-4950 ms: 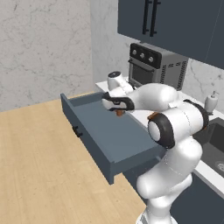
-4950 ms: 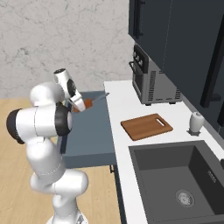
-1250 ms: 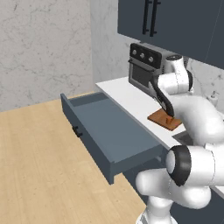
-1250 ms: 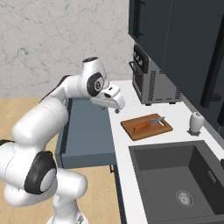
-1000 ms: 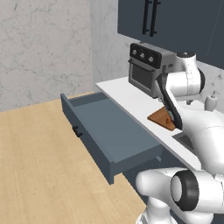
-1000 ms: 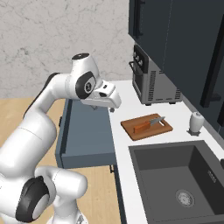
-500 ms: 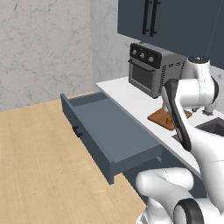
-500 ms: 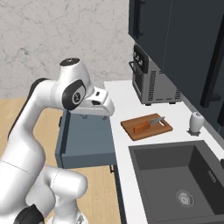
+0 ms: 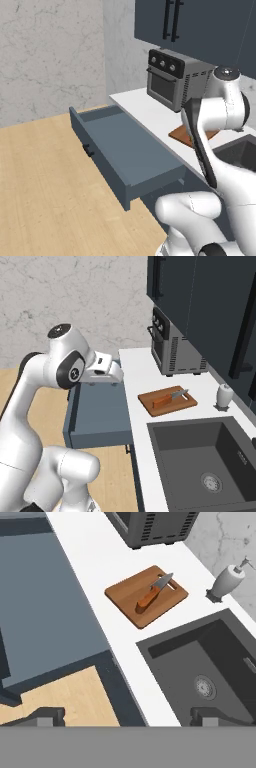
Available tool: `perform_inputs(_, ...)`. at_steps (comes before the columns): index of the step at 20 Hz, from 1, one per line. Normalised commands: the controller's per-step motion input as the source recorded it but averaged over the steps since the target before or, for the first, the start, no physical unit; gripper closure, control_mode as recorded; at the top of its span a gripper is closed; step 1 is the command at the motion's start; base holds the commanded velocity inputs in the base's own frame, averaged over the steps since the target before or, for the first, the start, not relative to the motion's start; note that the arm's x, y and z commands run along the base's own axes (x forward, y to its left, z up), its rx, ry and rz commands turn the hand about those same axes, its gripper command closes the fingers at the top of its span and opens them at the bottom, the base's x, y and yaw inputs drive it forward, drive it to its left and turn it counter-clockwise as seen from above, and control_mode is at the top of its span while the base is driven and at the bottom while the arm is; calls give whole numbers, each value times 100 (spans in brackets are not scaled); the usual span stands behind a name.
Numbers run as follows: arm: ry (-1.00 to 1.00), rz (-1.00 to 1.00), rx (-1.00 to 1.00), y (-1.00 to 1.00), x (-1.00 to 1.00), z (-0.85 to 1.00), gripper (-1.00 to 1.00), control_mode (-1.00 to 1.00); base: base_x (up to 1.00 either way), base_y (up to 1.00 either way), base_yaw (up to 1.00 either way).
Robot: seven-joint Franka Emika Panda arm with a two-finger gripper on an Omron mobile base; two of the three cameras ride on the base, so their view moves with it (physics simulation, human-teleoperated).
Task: Pick up the knife from the drawer and place it on the cutting board. Then place the meat from the plate to the cutting board.
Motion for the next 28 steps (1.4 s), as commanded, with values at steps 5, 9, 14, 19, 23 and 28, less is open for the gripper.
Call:
perform_inputs(5, -9, 0, -2, 8, -1, -13, -100, -100, 0, 0, 0)
perform_inputs(9, -5, 0, 0, -13, -21, 20, -100, -100, 0, 0, 0)
perform_inputs(14, 5, 0, -1, 0, -11, 31, -100, -100, 0, 0, 0)
perform_inputs(19, 10, 0, 0, 0, -13, 29, -100, -100, 0, 0, 0)
perform_inputs(23, 12, 0, -4, 1, -31, 22, -100, -100, 0, 0, 0)
perform_inputs(28, 0, 0, 0, 0, 0, 0, -100, 100, -57, 47, -9)
